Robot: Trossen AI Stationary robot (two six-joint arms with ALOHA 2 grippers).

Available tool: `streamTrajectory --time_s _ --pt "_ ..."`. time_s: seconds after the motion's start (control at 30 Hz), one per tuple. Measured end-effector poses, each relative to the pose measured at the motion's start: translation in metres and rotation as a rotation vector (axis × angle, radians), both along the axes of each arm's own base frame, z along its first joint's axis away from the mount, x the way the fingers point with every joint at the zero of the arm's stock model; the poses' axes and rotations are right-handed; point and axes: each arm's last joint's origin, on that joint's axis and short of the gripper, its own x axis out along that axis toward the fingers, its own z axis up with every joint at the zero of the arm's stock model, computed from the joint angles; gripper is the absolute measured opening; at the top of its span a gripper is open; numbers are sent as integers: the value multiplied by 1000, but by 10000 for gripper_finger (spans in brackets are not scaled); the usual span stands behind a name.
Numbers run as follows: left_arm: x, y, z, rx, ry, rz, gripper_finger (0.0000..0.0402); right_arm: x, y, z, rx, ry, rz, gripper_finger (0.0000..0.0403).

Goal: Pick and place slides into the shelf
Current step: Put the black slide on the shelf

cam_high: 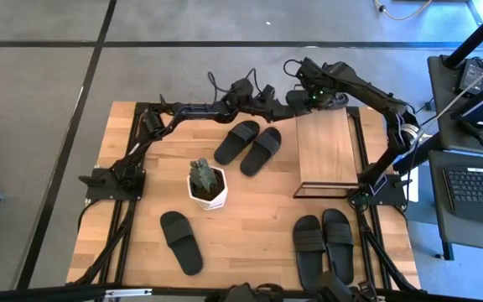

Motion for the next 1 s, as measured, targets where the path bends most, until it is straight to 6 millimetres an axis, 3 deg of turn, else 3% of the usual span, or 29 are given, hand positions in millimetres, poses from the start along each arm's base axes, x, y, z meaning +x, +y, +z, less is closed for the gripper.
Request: streamTrajectory --time_s 0.3,0.5,0.73,1.0 --pt "-5 4 10 16 -109 3 201 -17 19 32 -71 -89 3 220" --pt "-11 0 27 102 -202 -70 201 -21 34 48 -109 -148 39 220" --pt "-38 -19 102 334 -354 -131 201 -16 47 54 -120 -172 89 220" --pt "-104 -68 214 643 -536 -196 201 -4 55 57 -163 -211 173 220"
